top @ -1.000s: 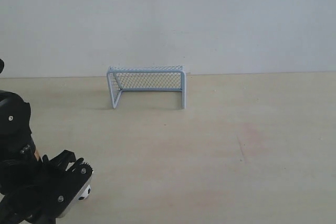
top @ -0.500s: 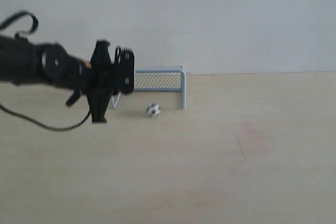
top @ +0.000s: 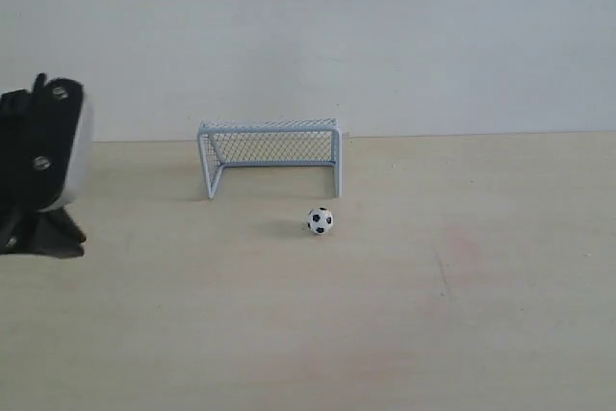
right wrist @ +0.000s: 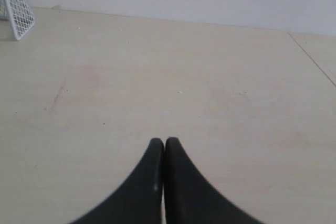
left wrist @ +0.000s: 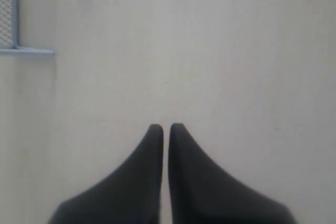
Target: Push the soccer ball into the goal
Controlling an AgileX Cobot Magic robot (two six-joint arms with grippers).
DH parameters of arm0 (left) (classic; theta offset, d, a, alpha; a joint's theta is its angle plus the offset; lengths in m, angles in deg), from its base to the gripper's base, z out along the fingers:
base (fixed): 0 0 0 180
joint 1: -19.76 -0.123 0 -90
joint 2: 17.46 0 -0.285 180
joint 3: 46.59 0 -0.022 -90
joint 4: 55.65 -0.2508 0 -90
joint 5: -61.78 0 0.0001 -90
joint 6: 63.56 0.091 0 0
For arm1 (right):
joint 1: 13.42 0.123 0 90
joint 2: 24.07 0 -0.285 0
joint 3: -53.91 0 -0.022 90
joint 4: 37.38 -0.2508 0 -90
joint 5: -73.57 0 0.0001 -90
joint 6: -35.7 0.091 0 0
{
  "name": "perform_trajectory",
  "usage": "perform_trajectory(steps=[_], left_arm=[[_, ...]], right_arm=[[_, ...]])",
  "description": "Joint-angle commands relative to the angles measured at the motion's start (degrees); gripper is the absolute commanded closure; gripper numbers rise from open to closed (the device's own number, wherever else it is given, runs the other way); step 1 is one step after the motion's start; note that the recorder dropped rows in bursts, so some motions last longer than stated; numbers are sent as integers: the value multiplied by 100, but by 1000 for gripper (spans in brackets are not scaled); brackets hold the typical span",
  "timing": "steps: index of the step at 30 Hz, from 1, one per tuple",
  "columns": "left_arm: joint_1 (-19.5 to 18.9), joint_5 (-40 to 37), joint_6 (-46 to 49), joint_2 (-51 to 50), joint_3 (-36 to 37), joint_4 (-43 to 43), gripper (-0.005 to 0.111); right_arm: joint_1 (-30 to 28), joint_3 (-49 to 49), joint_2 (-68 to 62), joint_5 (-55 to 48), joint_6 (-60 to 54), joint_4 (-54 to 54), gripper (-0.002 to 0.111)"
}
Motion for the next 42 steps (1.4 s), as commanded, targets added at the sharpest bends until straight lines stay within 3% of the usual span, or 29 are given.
perform_trajectory(steps=[1, 5, 13, 22, 25, 32, 42], left_arm=[[-5, -417, -726, 1517, 740, 515, 102], [-5, -716, -1541, 2810, 994, 1295, 102], [-5, -550, -1938, 4857, 1072, 4203, 102], [-5, -702, -2268, 5976, 1072, 7595, 102], [-5, -726, -2268, 6180, 1072, 8369, 102], [-5, -714, -2268, 6428, 1072, 8998, 102], [-33, -648, -2226, 6452, 1072, 8984, 102]], right_arm=[[-8, 3, 24, 37, 0, -8, 109], [-8, 3, 24, 37, 0, -8, 109], [-8, 3, 24, 37, 0, -8, 109], [-8, 3, 24, 37, 0, -8, 109], [-8, 3, 24, 37, 0, -8, 109], [-8, 3, 24, 37, 0, -8, 109], [-8, 3, 24, 37, 0, -8, 109]])
